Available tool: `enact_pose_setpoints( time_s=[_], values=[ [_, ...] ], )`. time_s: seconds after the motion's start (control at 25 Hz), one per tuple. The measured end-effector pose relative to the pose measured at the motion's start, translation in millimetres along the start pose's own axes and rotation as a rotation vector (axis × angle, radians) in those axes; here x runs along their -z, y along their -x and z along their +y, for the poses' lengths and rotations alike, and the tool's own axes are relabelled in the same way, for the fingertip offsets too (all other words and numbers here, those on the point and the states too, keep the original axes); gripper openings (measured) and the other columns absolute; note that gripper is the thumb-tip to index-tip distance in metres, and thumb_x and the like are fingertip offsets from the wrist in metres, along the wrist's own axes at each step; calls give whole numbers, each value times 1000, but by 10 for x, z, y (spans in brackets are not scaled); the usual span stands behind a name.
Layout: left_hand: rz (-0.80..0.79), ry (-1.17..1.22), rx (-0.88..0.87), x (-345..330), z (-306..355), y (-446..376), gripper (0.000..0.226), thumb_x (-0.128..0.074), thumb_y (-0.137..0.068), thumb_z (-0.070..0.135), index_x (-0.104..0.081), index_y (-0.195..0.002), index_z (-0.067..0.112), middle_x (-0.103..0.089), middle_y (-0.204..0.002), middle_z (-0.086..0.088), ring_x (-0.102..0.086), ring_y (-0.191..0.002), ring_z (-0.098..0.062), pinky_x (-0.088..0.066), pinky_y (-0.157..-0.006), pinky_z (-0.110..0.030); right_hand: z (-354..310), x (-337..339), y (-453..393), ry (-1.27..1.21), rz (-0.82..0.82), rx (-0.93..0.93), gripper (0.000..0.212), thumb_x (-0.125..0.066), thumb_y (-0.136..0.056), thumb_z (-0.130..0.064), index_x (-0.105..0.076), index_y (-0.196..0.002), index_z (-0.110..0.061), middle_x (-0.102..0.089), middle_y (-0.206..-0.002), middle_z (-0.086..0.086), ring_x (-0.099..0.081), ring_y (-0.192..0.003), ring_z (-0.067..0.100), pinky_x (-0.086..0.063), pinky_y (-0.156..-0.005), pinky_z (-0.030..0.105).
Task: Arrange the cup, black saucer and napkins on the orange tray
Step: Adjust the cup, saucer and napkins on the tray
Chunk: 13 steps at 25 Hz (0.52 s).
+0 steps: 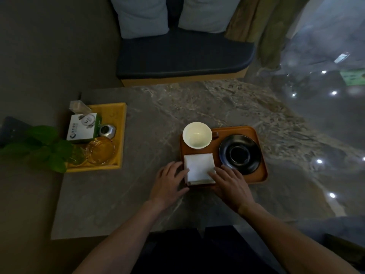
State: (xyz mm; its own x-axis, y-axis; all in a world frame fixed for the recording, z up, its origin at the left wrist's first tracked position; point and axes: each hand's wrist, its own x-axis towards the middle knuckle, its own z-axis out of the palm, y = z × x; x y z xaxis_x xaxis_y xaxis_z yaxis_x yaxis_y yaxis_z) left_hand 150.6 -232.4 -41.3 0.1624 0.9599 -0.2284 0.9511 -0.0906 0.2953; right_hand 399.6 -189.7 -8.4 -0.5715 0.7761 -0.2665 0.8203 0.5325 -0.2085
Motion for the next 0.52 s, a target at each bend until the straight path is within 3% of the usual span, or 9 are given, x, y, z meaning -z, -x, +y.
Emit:
enact_pose_setpoints(
  time_s=[0.16,0.36,0.52],
  values=[
    [-36,-25,15,-67,55,-64,68,-58,-86,56,-30,-145,40,-27,-156,1,-19,-144,-25,-18,-115,-49,0,-71,-90,-35,-49,29,63,-61,-89,-34,-34,-145,-28,-36,-153,6,-27,-143,27,-24,-114,45],
    [-13,-56,3,-85,53,-132,54,-57,-89,48,-42,-139,37,-43,-146,-1,-35,-136,-24,-26,-113,-49,26,-93,-152,-22,-54,80,60,-66,-86,-26,-41,-140,-25,-43,-148,6,-38,-137,26,-31,-110,45],
    [-20,-69,-8,-88,51,-158,52,-58,-89,47,-45,-138,35,-45,-144,-3,-37,-135,-25,-27,-113,-53,44,-78,-197,-54,-52,89,57,-69,-83,-20,-48,-136,-20,-48,-143,8,-46,-130,28,-43,-102,45]
  ],
)
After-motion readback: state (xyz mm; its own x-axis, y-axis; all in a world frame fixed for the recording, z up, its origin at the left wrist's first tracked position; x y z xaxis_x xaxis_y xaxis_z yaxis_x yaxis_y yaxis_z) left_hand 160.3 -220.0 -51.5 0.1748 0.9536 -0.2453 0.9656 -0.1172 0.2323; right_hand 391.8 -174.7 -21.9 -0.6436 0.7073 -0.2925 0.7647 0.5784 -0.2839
